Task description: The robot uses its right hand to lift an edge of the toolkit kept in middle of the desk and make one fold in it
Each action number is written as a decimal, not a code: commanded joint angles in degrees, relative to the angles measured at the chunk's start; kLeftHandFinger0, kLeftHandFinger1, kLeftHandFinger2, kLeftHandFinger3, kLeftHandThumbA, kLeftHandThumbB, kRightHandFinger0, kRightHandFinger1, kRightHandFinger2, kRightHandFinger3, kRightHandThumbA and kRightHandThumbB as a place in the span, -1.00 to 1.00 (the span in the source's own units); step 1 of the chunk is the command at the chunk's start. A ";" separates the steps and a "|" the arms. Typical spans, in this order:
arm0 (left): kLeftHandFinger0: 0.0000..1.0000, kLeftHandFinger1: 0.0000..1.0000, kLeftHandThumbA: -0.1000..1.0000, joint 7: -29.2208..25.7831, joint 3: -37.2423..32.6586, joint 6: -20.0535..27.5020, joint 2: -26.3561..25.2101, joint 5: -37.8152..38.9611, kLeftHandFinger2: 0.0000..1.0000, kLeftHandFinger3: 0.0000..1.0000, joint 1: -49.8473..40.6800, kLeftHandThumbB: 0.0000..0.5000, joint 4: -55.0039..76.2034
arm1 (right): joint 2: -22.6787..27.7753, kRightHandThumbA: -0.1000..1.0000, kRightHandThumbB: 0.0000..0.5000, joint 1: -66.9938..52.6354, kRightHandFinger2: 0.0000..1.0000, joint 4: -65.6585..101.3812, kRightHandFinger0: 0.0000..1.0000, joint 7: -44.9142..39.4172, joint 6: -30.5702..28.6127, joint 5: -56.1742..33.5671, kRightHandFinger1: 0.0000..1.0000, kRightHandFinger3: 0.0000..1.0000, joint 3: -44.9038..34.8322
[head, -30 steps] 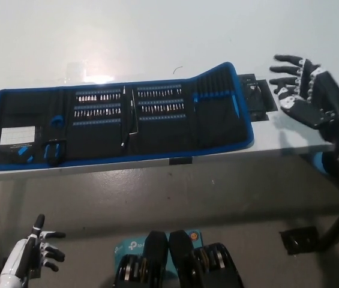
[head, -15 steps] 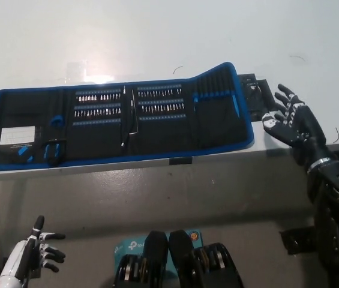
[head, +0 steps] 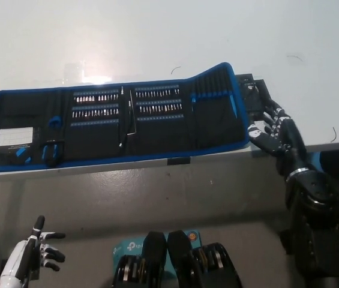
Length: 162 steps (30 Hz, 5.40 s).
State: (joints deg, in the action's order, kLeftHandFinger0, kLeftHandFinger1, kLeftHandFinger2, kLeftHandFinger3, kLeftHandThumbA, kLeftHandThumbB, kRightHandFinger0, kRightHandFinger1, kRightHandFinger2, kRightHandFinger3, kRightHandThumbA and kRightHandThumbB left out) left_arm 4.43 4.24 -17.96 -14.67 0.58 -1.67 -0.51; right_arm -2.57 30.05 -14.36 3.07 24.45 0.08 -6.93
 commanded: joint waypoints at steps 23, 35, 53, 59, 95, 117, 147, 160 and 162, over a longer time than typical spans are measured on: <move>-0.18 -0.15 1.00 0.89 0.48 0.07 -1.43 -0.11 -0.32 0.12 1.80 1.00 2.28 | -12.29 0.04 -0.12 -1.03 1.00 -1.79 1.00 3.90 -0.91 -3.44 1.00 1.00 0.04; -0.15 -0.14 1.00 1.28 0.48 -0.05 -1.35 -0.12 -0.31 0.13 1.05 1.00 2.63 | -13.73 -0.86 -0.51 -2.06 -0.92 -3.76 -0.99 8.56 -7.75 -3.68 -0.98 1.00 -3.22; -0.08 -0.11 1.00 2.34 -0.27 -1.40 -2.36 -0.18 -0.32 0.14 1.86 1.00 3.04 | -10.78 -1.00 -0.80 -0.53 -0.83 -8.03 -1.00 6.78 -18.33 -2.49 -1.00 -0.59 0.30; -0.13 -0.14 1.00 2.89 -0.34 -1.48 -2.45 0.10 -0.37 0.09 2.50 1.00 2.71 | -8.00 -1.00 -0.92 2.24 -0.49 -4.21 -1.00 5.58 -14.70 2.95 -0.98 -0.59 5.95; -0.20 -0.22 1.00 4.35 -1.89 -1.63 -3.48 -0.58 -0.36 0.15 5.17 0.95 1.78 | 10.78 -0.66 -0.27 8.63 1.00 -6.26 1.00 -9.35 -6.51 37.86 1.00 1.00 54.02; -0.25 -0.25 1.00 4.07 -1.77 -0.99 -3.02 -1.01 -0.39 0.15 3.01 0.99 2.22 | 8.10 -0.83 0.18 6.11 1.00 3.42 1.00 -14.09 -4.33 34.12 1.00 1.00 42.48; -0.17 -0.23 1.00 3.55 -0.67 -1.23 -2.39 -0.40 -0.41 -0.02 1.39 1.00 2.06 | 14.63 -0.97 0.08 -4.14 1.00 31.75 1.00 -23.34 0.79 15.63 1.00 1.00 15.36; -0.25 -0.24 1.00 3.24 -0.67 -0.53 -2.29 -0.70 -0.40 -0.02 1.65 1.00 0.92 | 12.73 -0.83 -0.34 -21.25 1.00 20.37 1.00 -14.67 -21.36 2.61 1.00 1.00 -7.62; -0.20 -0.22 1.00 3.39 -0.80 -0.56 -2.36 -0.70 -0.42 -0.01 1.69 0.99 0.93 | 13.00 -0.80 -0.28 -23.31 1.00 14.61 1.00 -12.60 -26.52 3.33 1.00 1.00 -9.15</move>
State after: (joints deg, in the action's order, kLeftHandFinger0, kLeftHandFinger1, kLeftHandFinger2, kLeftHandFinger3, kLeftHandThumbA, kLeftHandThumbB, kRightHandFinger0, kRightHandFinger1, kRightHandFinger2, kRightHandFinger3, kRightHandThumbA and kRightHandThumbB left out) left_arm 8.37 2.97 -19.69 -16.52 0.32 -0.39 -0.11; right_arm 10.96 10.37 8.63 -17.08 17.55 9.49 -10.32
